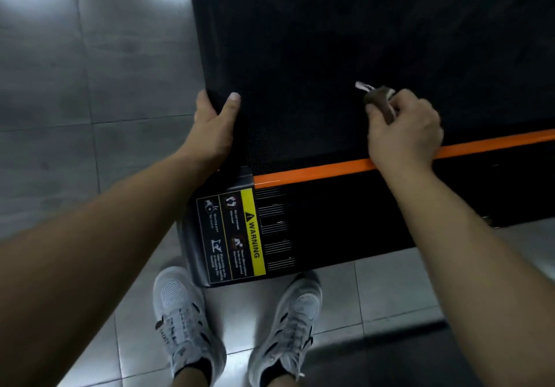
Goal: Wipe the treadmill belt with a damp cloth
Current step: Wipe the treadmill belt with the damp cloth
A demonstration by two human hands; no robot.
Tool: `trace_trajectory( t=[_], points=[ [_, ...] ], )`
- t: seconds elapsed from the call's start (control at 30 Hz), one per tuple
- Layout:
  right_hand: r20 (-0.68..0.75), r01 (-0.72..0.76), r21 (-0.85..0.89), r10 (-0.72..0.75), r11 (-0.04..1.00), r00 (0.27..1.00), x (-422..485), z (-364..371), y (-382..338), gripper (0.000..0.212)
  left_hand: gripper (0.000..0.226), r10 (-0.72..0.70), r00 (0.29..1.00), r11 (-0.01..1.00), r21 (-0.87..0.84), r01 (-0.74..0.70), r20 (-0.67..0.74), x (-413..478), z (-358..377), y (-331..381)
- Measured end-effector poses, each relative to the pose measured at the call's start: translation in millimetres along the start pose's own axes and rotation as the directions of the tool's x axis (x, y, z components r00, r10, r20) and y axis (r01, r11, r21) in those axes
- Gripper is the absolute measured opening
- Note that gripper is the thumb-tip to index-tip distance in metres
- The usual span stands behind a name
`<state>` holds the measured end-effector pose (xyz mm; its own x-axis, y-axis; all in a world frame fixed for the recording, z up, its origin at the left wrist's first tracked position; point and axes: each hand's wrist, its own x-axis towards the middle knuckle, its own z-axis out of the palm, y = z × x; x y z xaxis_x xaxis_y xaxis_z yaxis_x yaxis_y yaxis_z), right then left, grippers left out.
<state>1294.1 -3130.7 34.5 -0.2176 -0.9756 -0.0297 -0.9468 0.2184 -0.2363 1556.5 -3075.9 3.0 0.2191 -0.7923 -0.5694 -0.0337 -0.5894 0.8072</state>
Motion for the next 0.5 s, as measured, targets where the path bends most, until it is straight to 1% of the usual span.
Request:
trace_trajectory(
  t=[0.07, 0.1, 0.2, 0.23, 0.3, 0.33, 0.37, 0.4, 0.43, 0.47, 0.5],
  points=[
    [-0.006, -0.037, 0.057, 0.037, 0.998, 0.999, -17, 7, -21, 0.029, 0.055, -0.016, 1.0, 1.0, -0.004, 0.016, 0.001, 3, 0, -2],
    [0.002, -0.021, 0.088, 0.021, 0.996, 1.0, -26, 11, -33, 0.029, 0.055, -0.014, 1.0, 1.0, 0.008, 0.013, 0.003, 2, 0, -1],
    [0.043, 0.11, 0.145, -0.117, 0.983, 0.992, -58, 20, -75, 0.027, 0.053, -0.022, 1.0, 1.0, -0.014, 0.022, 0.0, 2, -5, -3],
    [0.059, 0.155, 0.167, -0.167, 0.974, 0.984, -68, 23, -89, 0.027, 0.056, -0.037, 0.999, 0.998, -0.051, 0.036, -0.01, 0, -7, -1],
    [0.097, 0.222, 0.204, -0.245, 0.953, 0.965, -86, 25, -113, 0.027, 0.064, -0.113, 0.992, 0.984, -0.141, 0.105, -0.05, -4, -14, 1],
    [0.111, 0.247, 0.224, -0.276, 0.943, 0.955, -94, 26, -123, 0.028, 0.059, -0.16, 0.985, 0.967, -0.212, 0.143, -0.064, -7, -19, 2],
    [0.118, 0.274, 0.241, -0.308, 0.931, 0.944, -99, 26, -130, 0.028, 0.049, -0.191, 0.98, 0.946, -0.278, 0.168, -0.057, -11, -24, 4],
    [0.122, 0.313, 0.247, -0.349, 0.917, 0.929, -103, 26, -136, 0.027, 0.041, -0.209, 0.977, 0.934, -0.303, 0.187, -0.041, -15, -29, 5],
    [0.13, 0.35, 0.247, -0.388, 0.904, 0.912, -105, 26, -140, 0.026, 0.038, -0.217, 0.976, 0.934, -0.3, 0.196, -0.037, -19, -34, 7],
    [0.151, 0.368, 0.251, -0.412, 0.895, 0.899, -106, 25, -142, 0.024, 0.039, -0.215, 0.976, 0.943, -0.267, 0.198, -0.034, -24, -39, 7],
    [0.177, 0.352, 0.276, -0.407, 0.895, 0.896, -104, 24, -142, 0.022, 0.042, -0.2, 0.979, 0.956, -0.224, 0.188, -0.035, -29, -45, 8]
  ],
)
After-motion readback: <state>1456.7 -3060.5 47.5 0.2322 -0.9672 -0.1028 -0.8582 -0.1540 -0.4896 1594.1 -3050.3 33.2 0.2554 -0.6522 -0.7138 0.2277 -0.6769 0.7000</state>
